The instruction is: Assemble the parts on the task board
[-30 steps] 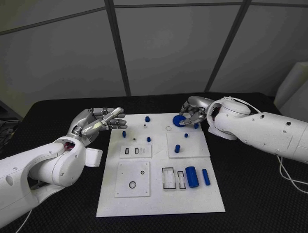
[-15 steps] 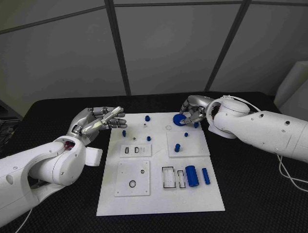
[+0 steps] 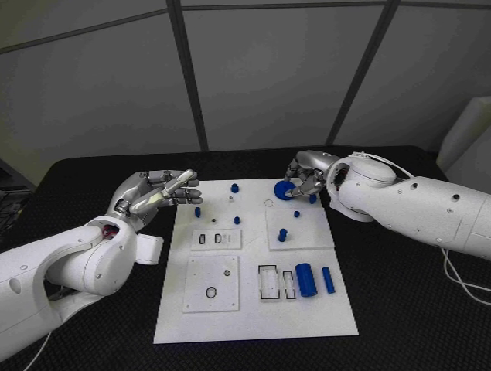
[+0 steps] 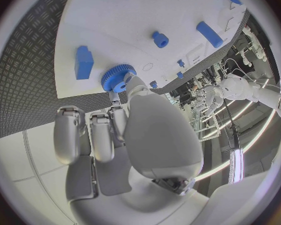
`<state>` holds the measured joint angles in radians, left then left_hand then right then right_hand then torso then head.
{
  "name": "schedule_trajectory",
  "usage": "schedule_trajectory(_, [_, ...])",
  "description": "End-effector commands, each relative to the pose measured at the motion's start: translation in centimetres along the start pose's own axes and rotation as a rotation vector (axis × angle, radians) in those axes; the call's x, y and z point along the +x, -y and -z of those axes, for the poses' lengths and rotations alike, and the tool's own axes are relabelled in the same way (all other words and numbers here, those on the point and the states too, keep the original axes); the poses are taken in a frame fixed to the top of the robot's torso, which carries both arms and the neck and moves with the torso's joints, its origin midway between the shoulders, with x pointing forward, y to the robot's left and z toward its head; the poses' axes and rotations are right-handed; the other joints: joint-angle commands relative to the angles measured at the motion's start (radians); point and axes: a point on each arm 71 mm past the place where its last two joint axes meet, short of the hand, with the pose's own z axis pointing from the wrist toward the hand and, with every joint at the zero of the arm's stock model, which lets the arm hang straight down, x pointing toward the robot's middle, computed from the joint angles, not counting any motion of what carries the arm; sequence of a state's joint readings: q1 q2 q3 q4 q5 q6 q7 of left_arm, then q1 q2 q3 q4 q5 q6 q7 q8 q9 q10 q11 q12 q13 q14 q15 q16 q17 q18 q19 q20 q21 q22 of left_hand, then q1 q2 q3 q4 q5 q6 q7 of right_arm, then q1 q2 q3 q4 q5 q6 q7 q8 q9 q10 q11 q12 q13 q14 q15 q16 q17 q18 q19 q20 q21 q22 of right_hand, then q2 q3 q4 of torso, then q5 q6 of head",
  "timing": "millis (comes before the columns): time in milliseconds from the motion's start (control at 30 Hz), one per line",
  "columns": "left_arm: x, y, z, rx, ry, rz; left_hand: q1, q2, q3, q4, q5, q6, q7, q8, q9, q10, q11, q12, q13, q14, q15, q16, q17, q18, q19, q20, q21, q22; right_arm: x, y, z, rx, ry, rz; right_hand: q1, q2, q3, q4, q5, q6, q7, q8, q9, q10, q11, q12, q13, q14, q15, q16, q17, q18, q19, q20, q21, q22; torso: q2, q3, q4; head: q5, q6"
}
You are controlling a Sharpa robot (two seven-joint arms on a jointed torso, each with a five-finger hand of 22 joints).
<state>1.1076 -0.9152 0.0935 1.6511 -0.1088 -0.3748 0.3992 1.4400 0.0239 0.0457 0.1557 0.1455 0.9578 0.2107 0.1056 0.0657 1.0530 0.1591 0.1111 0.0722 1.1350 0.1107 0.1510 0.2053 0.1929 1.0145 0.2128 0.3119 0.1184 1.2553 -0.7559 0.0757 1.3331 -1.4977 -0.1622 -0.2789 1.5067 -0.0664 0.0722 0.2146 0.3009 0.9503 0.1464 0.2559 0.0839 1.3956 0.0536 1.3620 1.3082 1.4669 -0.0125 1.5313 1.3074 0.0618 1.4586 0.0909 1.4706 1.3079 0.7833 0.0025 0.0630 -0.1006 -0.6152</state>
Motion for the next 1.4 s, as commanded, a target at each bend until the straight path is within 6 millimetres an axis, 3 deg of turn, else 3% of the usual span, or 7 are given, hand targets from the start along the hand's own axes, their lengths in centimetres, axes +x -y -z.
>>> schedule_trajectory(33, [0.2,0.1,0.0,0.005,-0.014,0.001,0.007,0.003,-0.001,-0.007,-0.004,0.007,0.003,-0.006,-0.001,0.006,-0.001,-0.004,-0.001,-0.001,-0.005,-0.007,0.001,-0.010,-0.003,-0.003,-0.007,-0.001,-0.6,-0.4,0.1,-0.017,0.074,0.029,-0.002,0.017,0.010,0.000,0.008,0.021,-0.012,-0.002,0.006,0.005,-0.005,-0.002,0.003,0.086,-0.010,0.007,0.174,-0.018,0.009,-0.004,0.006,0.055,0.000,0.0000,-0.0007,0.000,0.001])
schedule_trajectory(300, [0.2,0.1,0.0,0.003,-0.013,0.000,0.007,0.003,-0.001,-0.008,-0.004,0.006,0.004,-0.007,-0.001,0.005,0.000,-0.005,-0.002,-0.001,-0.005,-0.007,0.001,-0.010,-0.003,-0.003,-0.007,-0.001,-1.0,-1.6,0.8,-0.063,0.119,0.024,-0.003,0.018,0.021,-0.002,0.016,0.028,-0.014,-0.009,0.006,0.006,-0.007,-0.002,0.004,0.086,-0.012,0.007,0.175,-0.019,0.011,-0.006,0.008,0.060,-0.001,0.0004,-0.0007,0.005,0.004])
schedule_trajectory(633, [0.1,0.0,0.1,0.003,-0.012,0.000,0.008,0.003,-0.001,-0.008,-0.004,0.005,0.005,-0.008,-0.001,0.004,0.000,-0.006,-0.002,-0.001,-0.004,-0.007,0.002,-0.010,-0.003,-0.003,-0.007,-0.001,-1.1,-6.3,2.0,-0.196,0.187,0.124,-0.007,0.006,0.026,-0.007,0.015,0.033,-0.015,-0.018,0.005,0.008,-0.008,-0.001,0.008,0.087,-0.013,0.008,0.179,-0.023,0.019,-0.008,0.016,0.076,0.000,-0.0005,0.0010,0.007,0.011])
schedule_trajectory(833, [0.1,0.0,0.1,0.003,-0.011,-0.001,0.008,0.003,-0.001,-0.008,-0.004,0.005,0.005,-0.008,-0.001,0.004,0.000,-0.006,-0.002,-0.001,-0.004,-0.007,0.002,-0.010,-0.003,-0.003,-0.007,-0.001,-0.6,-9.3,1.2,-0.248,0.211,0.159,-0.009,0.005,0.029,-0.007,0.010,0.036,-0.015,-0.022,0.004,0.010,-0.008,0.000,0.009,0.087,-0.014,0.008,0.179,-0.024,0.021,-0.009,0.018,0.081,0.000,-0.0012,0.0037,0.013,0.008])
schedule_trajectory(1033, [0.1,0.0,0.0,0.003,-0.012,0.000,0.008,0.003,-0.001,-0.008,-0.004,0.005,0.005,-0.008,-0.001,0.004,0.000,-0.006,-0.002,-0.001,-0.004,-0.007,0.002,-0.010,-0.003,-0.003,-0.007,-0.001,0.0,-11.7,0.3,-0.286,0.215,0.166,-0.009,0.005,0.031,-0.007,0.009,0.036,-0.015,-0.024,0.004,0.010,-0.008,0.000,0.009,0.087,-0.014,0.008,0.179,-0.024,0.022,-0.009,0.019,0.082,0.002,-0.0003,0.0014,0.024,0.007])
schedule_trajectory(1400, [0.3,0.0,0.0,0.003,-0.016,0.002,0.008,0.003,-0.001,-0.008,-0.004,0.005,0.005,-0.008,-0.001,0.004,0.000,-0.006,-0.002,-0.001,-0.004,-0.007,0.002,-0.010,-0.003,-0.003,-0.007,-0.001,1.5,-13.5,-1.3,-0.297,0.181,0.179,-0.011,0.004,0.034,-0.008,0.005,0.037,-0.015,-0.028,0.004,0.010,-0.008,0.000,0.010,0.087,-0.014,0.009,0.180,-0.025,0.024,-0.009,0.021,0.087,0.002,-0.0003,0.0008,0.033,0.001])
